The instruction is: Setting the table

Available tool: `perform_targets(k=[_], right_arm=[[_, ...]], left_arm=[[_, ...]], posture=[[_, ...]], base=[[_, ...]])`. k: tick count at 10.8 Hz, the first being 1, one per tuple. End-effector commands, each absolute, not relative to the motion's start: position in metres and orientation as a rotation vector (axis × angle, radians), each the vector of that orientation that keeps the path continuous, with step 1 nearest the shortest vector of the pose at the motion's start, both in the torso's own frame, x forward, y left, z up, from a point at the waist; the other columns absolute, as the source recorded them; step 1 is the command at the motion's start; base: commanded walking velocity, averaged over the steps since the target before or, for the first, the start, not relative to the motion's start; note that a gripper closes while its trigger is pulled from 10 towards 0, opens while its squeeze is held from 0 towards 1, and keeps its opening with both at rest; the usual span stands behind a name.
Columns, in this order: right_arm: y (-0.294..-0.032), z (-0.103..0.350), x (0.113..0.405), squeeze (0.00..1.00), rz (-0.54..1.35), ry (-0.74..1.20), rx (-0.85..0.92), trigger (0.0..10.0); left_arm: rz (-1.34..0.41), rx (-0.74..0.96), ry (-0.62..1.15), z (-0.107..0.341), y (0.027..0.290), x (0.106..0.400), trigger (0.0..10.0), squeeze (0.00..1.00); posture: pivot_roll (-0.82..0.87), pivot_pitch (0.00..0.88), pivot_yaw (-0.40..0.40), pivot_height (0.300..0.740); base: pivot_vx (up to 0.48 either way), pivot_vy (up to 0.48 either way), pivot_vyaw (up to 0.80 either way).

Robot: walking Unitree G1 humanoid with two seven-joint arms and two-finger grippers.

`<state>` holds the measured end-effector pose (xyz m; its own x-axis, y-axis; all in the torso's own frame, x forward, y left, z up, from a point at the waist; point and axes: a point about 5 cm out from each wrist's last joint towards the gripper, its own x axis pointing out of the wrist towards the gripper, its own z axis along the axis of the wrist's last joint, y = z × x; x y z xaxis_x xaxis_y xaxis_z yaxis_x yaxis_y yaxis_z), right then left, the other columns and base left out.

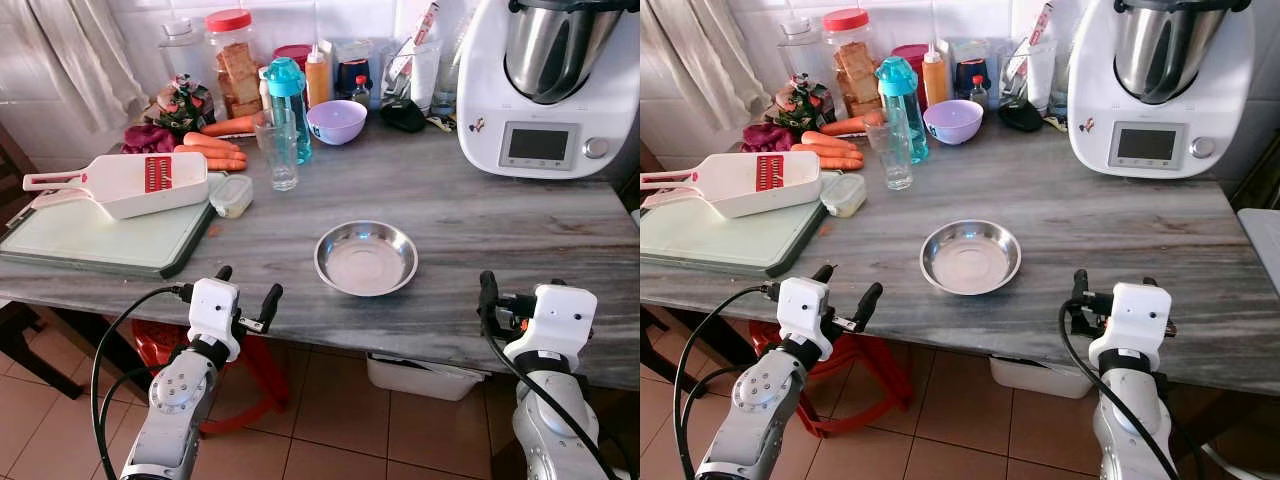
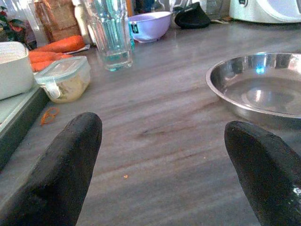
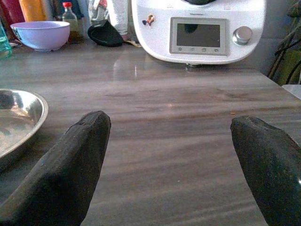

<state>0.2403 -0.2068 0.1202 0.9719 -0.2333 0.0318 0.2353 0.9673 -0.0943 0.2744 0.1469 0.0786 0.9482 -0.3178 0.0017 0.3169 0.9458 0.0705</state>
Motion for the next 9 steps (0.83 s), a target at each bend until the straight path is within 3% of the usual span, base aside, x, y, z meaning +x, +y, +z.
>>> perform_targets(k=[1, 3, 7, 9], right_arm=[[-0.2047, 0.1256, 0.2401, 0.0, -0.228, -0.049, -0.089, 10.0], [-0.1978, 0.125, 0.2371, 0.0, -0.166, -0.053, 0.012, 10.0], [-0.195, 0.1212, 0.2346, 0.0, -0.158, -0.042, 0.044, 10.0], [-0.195, 0.1211, 0.2358, 0.0, -0.15, -0.045, 0.052, 10.0]], left_arm=[[-0.306, 0.084, -0.002, 0.0781, 0.1521, 0.2753, 10.0, 0.0], [-0.229, 0.098, 0.017, 0.0747, 0.1575, 0.2771, 10.0, 0.0], [-0.187, 0.111, 0.034, 0.0723, 0.1617, 0.2769, 10.0, 0.0], [-0.173, 0.124, 0.036, 0.0714, 0.1612, 0.277, 10.0, 0.0]], posture=[[-0.03, 0.0, 0.096, 0.74], [-0.02, 0.0, 0.097, 0.74], [-0.02, 0.0, 0.097, 0.74], [-0.01, 0.0, 0.097, 0.74]], base=[[0.0, 0.0, 0.0], [0.0, 0.0, 0.0], [0.0, 0.0, -0.77], [0.0, 0.0, 0.0]])
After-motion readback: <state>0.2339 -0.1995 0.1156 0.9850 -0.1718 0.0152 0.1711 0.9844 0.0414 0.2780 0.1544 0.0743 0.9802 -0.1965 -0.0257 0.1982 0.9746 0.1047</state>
